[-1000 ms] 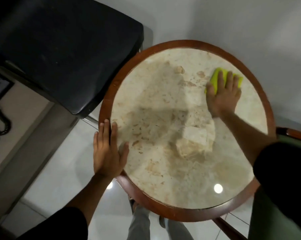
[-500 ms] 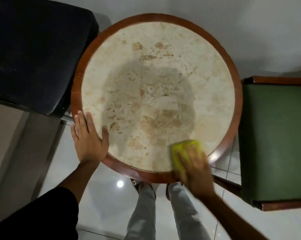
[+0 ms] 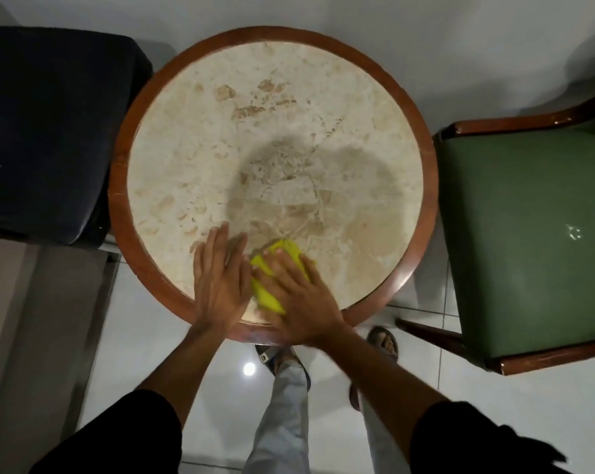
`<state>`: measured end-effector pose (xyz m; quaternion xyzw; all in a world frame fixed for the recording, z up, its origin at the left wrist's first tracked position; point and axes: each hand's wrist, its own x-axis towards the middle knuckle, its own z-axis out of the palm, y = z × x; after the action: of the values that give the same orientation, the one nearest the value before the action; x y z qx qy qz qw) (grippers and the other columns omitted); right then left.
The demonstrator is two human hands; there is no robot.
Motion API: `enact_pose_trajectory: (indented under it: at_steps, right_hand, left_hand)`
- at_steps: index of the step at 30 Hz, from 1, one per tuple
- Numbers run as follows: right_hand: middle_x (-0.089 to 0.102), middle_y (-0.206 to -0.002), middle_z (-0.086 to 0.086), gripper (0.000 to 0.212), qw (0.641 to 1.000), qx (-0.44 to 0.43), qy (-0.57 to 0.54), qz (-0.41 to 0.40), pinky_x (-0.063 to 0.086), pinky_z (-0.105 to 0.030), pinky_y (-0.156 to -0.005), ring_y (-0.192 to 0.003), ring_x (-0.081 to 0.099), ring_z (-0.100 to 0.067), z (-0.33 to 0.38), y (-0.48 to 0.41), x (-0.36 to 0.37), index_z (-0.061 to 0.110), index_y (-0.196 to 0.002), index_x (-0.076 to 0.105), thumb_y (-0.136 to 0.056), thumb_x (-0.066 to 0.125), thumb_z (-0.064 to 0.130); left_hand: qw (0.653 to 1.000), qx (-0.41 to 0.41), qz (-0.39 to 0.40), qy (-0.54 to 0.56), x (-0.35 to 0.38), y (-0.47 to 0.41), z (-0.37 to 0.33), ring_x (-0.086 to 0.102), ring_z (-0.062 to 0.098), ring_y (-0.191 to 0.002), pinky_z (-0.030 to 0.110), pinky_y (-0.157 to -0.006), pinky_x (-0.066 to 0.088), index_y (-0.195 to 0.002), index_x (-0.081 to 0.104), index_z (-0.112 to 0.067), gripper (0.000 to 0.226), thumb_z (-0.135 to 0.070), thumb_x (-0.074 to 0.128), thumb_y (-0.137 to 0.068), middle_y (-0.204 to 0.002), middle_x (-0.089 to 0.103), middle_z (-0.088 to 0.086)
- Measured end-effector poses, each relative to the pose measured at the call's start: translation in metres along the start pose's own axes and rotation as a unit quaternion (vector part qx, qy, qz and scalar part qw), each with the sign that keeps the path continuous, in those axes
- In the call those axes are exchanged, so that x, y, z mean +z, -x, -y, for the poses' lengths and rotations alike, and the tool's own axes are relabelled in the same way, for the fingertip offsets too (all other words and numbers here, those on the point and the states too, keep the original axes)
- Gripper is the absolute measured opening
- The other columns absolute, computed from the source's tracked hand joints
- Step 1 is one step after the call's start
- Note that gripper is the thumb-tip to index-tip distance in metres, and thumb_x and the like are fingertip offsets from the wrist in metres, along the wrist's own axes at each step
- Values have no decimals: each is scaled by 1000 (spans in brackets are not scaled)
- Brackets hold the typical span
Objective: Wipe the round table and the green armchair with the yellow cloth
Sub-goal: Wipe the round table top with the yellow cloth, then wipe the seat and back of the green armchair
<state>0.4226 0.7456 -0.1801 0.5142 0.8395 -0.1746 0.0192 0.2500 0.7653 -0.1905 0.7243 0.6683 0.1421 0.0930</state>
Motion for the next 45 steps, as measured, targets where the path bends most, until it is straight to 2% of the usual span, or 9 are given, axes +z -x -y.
enact_pose_trajectory:
  at_steps: [7, 13, 17, 21, 29, 33, 36, 42, 45]
  right_hand:
    - [-15, -162, 4, 63, 949, 243, -200, -14, -10, -46, -123, -149, -20, -18, -70, 31, -37, 32, -153, -6, -99, 14, 55]
    - [53, -139, -17, 56, 829, 232, -503, -83, 40, -40, -110, -127, 51, -33, -99, 62, -60, 5, -137, 47, -84, 40, -11]
    - [57, -131, -24, 56, 768, 260, -584, -42, 42, -15, -94, -128, 51, -31, -120, 68, -76, -10, -121, 54, -74, 31, -29]
    - [59, -127, -22, 38, 739, 264, -620, -20, 41, 0, -78, -118, 55, -24, -131, 82, -86, -5, -122, 55, -87, 46, -17]
    - [70, -114, -13, 48, 580, 450, -675, -78, 56, -44, -93, -104, 69, -25, -190, 148, -71, 7, -113, 66, -80, 78, 40]
    - [74, -95, -5, 28, 525, 475, -692, -139, 57, -24, -64, -79, 71, -12, -234, 178, -83, 17, -94, 63, -77, 82, 27]
    - [72, -96, -6, 29, 538, 497, -655, -187, 59, -31, -69, -86, 70, -20, -265, 193, -103, 14, -99, 59, -79, 80, 15]
    - [59, -130, -18, 47, 760, 486, -386, -190, 40, -34, -100, -122, 55, -33, -318, 229, -141, 2, -135, 49, -93, 65, 15]
    - [54, -135, -19, 52, 786, 495, -314, -197, 38, -35, -103, -124, 52, -35, -350, 243, -142, 4, -141, 42, -93, 60, 7]
  left_hand:
    - [987, -95, 94, 84, -15, 4, -98, 61, 30, -105, 45, -87, 51, -112, 74, -13, 35, -35, 51, -97, -121, 64, 9]
    - [896, -320, 141, 273, -8, -7, -157, 62, 19, -84, 32, -76, 47, -98, 70, -18, 38, -53, 71, -81, -97, 71, 4]
    - [823, -424, 162, 342, -10, -6, -181, 67, 25, -91, 40, -85, 56, -116, 57, -12, 52, -24, 85, -75, -107, 70, 11]
    - [768, -429, 212, 425, -15, -2, -208, 74, 16, -63, 24, -47, 54, -93, 71, -8, 16, -11, 78, -79, -81, 78, 8]
    - [783, -332, 291, 437, 11, -12, -296, 72, 25, -84, 34, -67, 61, -100, 61, -18, 30, -18, 81, -78, -98, 76, 7]
    - [769, -309, 307, 468, 36, -27, -343, 72, 18, -83, 25, -64, 58, -108, 61, -12, 32, -12, 78, -81, -98, 74, 6]
    - [763, -271, 348, 473, 54, -38, -376, 72, 9, -73, 19, -58, 56, -100, 62, -12, 22, -10, 76, -83, -92, 74, 3]
    - [773, -184, 428, 431, 82, -38, -428, 67, 24, -79, 30, -73, 53, -91, 69, -4, 20, -20, 78, -82, -88, 74, 12]
    - [819, -102, 433, 362, 96, -43, -460, 67, 19, -83, 32, -80, 53, -101, 71, -14, 21, -29, 73, -86, -92, 74, 3]
